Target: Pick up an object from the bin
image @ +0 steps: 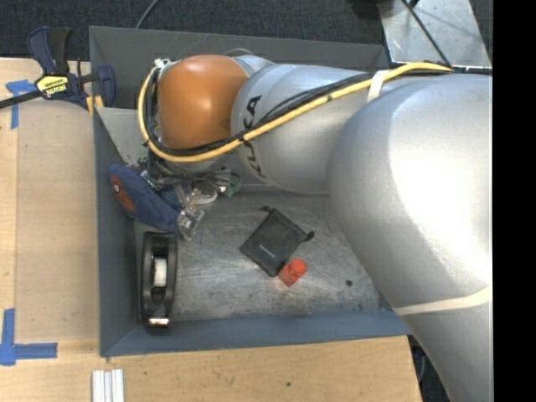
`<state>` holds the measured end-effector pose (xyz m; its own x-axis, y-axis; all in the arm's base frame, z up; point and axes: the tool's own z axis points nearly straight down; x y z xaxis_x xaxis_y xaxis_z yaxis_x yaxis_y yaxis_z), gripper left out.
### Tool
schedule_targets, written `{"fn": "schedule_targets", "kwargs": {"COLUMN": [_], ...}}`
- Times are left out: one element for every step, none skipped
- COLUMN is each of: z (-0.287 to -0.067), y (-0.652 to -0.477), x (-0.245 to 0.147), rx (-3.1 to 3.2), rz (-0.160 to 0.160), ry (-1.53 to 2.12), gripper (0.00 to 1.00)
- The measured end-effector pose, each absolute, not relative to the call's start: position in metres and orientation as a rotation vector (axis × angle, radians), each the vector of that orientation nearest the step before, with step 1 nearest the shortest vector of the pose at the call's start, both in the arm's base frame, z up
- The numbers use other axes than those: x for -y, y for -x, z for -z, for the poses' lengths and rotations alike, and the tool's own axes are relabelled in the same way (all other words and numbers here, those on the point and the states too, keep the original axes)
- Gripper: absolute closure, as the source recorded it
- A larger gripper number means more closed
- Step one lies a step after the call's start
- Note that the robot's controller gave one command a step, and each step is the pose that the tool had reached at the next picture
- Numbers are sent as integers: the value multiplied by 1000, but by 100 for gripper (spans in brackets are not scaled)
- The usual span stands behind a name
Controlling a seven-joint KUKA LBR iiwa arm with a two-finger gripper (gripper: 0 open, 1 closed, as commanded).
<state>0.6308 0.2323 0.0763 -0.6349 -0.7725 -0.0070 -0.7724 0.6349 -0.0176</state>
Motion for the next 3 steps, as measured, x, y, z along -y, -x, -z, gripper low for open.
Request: {"fn": "schedule_targets", "kwargs": {"z": [-77,-77,-86], "y": [-628,-621,-626], "x": [-232,-235,-240], "rx": [-2700,-2493,-2187], "rz": [25,32,15], "ry": [1585,1899,2230], "gripper": [0,0,0]}}
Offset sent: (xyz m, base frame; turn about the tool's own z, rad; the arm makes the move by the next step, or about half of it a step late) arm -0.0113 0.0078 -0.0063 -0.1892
